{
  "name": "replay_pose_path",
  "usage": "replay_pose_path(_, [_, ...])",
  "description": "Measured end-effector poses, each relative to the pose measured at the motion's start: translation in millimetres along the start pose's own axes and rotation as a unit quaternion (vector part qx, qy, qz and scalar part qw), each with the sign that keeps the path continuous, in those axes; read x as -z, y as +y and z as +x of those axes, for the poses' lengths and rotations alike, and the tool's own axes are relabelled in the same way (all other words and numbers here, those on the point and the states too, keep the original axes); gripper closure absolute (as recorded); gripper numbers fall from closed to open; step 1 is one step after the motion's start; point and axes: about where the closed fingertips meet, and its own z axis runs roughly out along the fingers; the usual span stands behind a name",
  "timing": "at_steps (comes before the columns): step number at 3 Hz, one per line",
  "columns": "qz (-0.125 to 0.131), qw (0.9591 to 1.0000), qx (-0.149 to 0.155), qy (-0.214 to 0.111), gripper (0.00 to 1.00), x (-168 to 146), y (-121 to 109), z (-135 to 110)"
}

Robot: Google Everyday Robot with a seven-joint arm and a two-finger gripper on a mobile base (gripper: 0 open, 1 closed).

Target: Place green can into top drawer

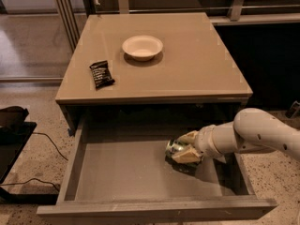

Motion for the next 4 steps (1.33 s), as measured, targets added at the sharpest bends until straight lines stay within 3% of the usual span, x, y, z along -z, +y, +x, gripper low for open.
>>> replay_pose_path(1, [0.004,0.9997,-0.014,-0.018,1.0,-5.6,3.6,5.6])
replay_pose_path(2, [0.004,0.9997,-0.014,-0.019,0.81,-5.5,3.5,5.7])
replay_pose_path(4, [0.004,0.9997,-0.014,-0.019,0.35,-5.6,3.5,5.7])
